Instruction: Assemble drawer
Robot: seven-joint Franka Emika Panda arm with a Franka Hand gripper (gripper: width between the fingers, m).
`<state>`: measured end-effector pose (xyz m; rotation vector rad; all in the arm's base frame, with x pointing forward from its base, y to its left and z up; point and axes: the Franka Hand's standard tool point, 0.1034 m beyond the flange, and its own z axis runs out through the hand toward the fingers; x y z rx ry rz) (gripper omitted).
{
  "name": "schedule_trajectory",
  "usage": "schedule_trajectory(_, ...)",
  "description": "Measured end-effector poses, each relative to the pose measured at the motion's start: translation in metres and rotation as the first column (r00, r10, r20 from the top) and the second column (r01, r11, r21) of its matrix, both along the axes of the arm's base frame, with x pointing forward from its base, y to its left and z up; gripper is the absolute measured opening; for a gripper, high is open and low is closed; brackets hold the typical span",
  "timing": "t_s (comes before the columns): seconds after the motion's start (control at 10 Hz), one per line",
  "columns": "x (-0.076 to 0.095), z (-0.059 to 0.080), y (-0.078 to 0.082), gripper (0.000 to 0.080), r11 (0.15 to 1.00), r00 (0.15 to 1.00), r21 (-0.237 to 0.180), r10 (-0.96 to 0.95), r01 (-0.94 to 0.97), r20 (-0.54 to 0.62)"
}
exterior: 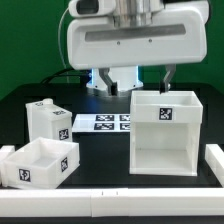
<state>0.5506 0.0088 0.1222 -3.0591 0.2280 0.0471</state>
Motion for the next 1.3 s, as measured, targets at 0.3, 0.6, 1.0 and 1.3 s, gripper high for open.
schedule_trajectory(0.3,-0.0011,-0.0067,-0.0003,0.0533,1.000,1.000,-0.001,-0.001,0.001,0.007)
schedule_trajectory(0.6,-0.0013,-0.0072,-0.0003,0.0196,1.000,1.000,-0.001,-0.001,0.001,0.006)
schedule_trajectory(1.0,-0.0017,-0.0064,-0.0014,0.0029,0.999,0.999,-0.002,-0.045,0.045,0.001)
schedule_trajectory(1.3,-0.0044,-0.0043,-0.0007,0.0029,0.908,0.908,0.012,-0.419,0.419,-0.018)
